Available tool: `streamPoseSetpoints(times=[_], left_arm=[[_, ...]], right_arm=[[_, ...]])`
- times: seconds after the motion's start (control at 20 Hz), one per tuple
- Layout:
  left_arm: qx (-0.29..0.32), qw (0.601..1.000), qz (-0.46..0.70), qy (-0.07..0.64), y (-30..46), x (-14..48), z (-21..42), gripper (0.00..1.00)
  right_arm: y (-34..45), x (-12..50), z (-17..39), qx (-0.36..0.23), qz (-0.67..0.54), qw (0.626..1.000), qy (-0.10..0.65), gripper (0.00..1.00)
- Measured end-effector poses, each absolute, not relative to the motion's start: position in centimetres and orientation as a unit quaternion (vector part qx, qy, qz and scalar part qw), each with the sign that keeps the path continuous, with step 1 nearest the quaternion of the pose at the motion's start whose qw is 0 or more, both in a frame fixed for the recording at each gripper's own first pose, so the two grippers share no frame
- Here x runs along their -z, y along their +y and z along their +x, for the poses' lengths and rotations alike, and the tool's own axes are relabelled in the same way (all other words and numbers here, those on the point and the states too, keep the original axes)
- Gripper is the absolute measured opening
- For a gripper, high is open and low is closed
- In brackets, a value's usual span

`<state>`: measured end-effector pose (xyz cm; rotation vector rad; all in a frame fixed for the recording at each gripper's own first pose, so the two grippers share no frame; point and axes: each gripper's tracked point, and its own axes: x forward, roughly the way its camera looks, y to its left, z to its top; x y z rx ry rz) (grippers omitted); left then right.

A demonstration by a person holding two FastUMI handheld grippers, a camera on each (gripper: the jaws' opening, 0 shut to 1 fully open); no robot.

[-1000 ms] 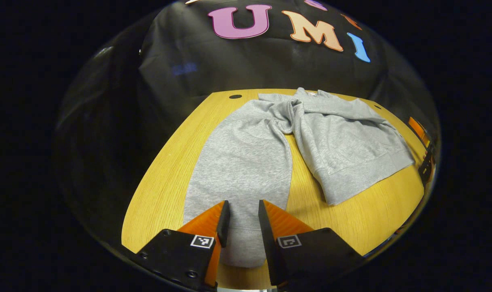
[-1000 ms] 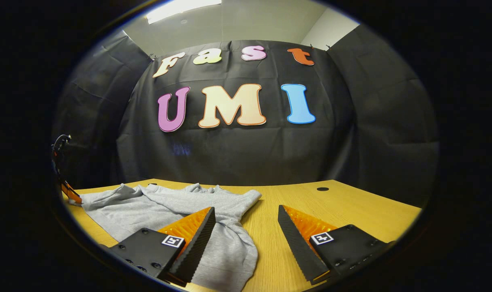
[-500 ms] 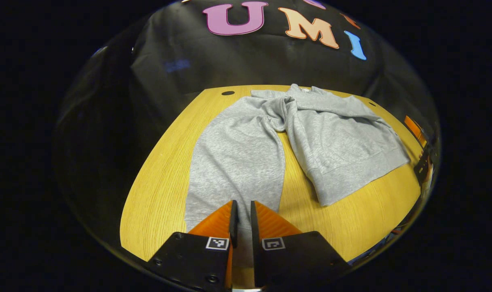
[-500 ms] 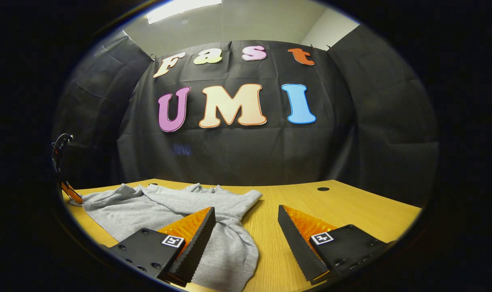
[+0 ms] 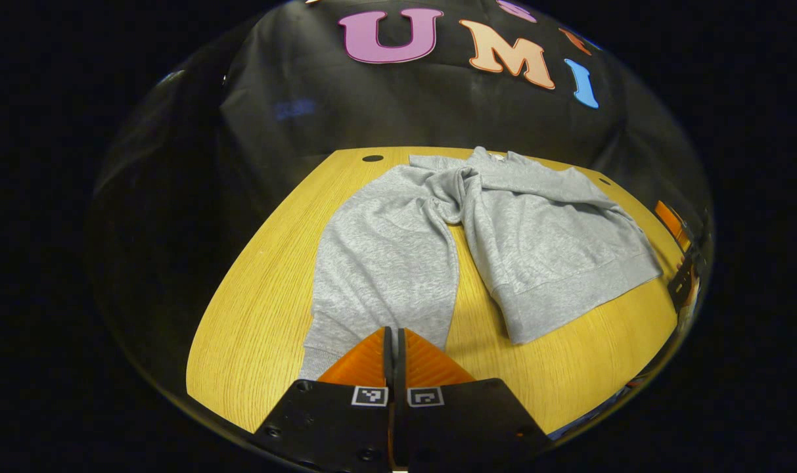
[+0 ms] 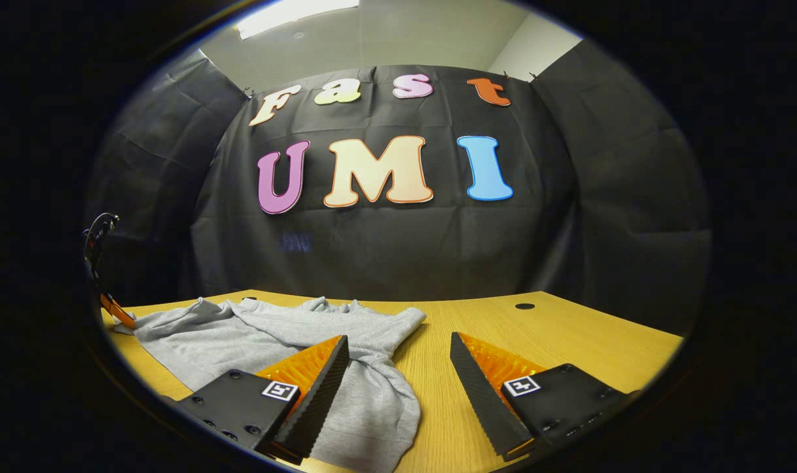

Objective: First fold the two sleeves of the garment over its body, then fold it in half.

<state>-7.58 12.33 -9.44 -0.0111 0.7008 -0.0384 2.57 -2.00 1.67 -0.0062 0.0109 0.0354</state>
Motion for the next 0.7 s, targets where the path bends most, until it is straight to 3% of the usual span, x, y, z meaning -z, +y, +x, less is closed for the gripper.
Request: streamPoseSetpoints(times=[0.4, 0.7], left_arm=[[0.038, 0.964, 0.038, 0.262, 10.6, 1.2, -1.1, 0.0], [0.089, 0.977, 0.064, 0.185, 4.1, -5.5, 6.0, 0.0]], right_arm=[[-1.9, -1.5, 2.5, -0.018, -0.003, 1.0, 0.005, 0.97], [-1.9, -1.5, 2.5, -0.02, -0.002, 1.0, 0.005, 0.97]])
